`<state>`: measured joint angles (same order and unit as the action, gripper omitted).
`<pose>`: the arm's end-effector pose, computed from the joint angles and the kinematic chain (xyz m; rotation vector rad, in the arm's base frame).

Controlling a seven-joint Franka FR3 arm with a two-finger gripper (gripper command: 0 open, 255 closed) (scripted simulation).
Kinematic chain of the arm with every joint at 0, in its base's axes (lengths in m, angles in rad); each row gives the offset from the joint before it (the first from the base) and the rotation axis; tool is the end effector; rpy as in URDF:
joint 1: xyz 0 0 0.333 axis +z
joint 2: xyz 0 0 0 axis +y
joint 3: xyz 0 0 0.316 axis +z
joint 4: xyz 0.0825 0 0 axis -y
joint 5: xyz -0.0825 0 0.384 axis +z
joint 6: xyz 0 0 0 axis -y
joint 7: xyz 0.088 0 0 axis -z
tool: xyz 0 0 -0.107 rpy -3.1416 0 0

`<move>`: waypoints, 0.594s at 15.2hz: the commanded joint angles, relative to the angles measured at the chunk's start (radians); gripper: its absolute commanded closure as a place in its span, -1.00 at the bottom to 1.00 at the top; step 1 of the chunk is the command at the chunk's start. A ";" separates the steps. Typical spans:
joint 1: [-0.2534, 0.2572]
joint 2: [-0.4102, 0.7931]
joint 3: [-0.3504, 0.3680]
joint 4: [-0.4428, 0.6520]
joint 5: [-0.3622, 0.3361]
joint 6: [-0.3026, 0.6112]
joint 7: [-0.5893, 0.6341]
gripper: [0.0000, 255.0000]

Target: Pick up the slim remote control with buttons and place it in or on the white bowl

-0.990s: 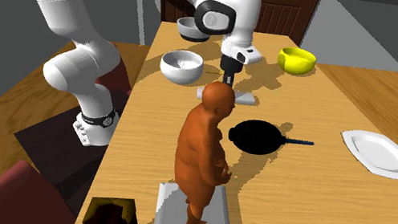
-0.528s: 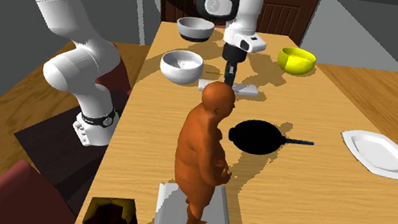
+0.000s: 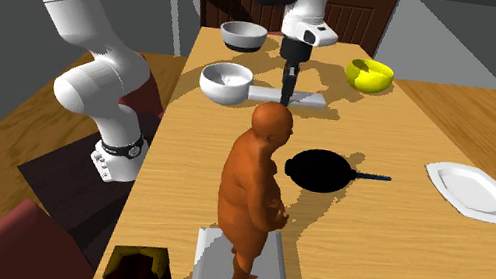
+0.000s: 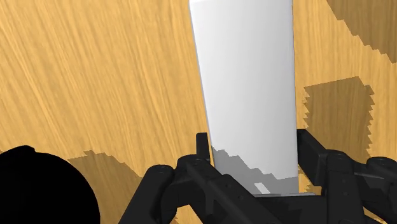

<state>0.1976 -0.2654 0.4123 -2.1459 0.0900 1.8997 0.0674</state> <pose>0.3844 0.2911 0.5042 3.0251 0.7730 0.0094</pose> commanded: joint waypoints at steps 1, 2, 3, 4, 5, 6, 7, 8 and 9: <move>0.000 -0.005 -0.002 0.026 0.000 -0.031 0.000 1.00; -0.001 -0.006 -0.003 0.039 0.000 -0.044 -0.001 1.00; -0.001 -0.008 -0.004 0.051 0.000 -0.058 -0.001 1.00; -0.002 -0.009 -0.005 0.063 0.000 -0.071 -0.001 1.00; -0.002 -0.009 -0.006 0.076 0.000 -0.085 -0.002 1.00; -0.002 -0.010 -0.007 0.089 0.000 -0.098 -0.002 1.00; -0.003 -0.010 -0.008 0.102 -0.001 -0.112 -0.002 1.00; -0.003 -0.010 -0.009 0.116 -0.001 -0.125 -0.002 1.00; -0.004 -0.010 -0.010 0.129 -0.002 -0.139 -0.002 1.00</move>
<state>0.1947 -0.2767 0.4034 -2.0312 0.0891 1.7746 0.0660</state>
